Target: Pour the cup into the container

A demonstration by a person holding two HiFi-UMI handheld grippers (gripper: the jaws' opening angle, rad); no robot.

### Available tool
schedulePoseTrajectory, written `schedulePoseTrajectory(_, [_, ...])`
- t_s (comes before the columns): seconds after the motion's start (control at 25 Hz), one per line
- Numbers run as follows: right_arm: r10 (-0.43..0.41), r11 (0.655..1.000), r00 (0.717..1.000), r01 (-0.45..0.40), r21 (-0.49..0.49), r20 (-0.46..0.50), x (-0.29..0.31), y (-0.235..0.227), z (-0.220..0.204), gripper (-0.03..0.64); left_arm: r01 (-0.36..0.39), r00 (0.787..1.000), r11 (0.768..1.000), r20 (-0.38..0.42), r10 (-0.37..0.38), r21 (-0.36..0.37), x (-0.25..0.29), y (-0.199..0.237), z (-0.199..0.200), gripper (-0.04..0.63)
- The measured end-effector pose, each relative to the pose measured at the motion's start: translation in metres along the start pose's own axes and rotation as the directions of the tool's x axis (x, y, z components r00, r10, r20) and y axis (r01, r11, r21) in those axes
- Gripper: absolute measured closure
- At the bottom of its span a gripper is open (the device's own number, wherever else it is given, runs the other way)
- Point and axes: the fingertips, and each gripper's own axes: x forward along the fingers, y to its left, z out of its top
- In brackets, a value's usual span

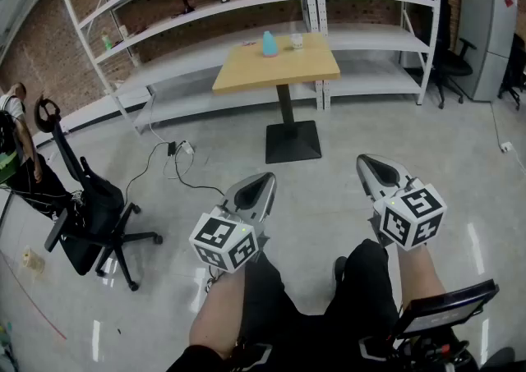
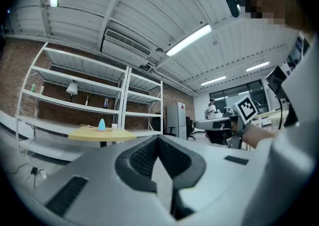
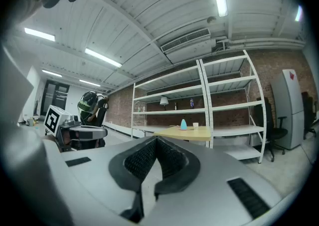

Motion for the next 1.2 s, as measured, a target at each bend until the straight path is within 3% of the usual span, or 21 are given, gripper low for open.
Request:
schedulePoseTrajectory(0.68, [0.01,1.0,1.0,-0.01,-0.011,0.01,0.0,0.0,0.009,0.617,0.005,1.0,1.0,-0.016,-0.005,-0.002,0.004,-0.003,0.0,0.6])
schedulePoseTrajectory(1.2, [0.017,1.0,0.999,-0.017,-0.005,-0.029,0.033,0.003,-0.015,0.617,0.053,0.997,0.996,-0.044,-0.056,-0.064,0.019,0.025,-0.037,0.6])
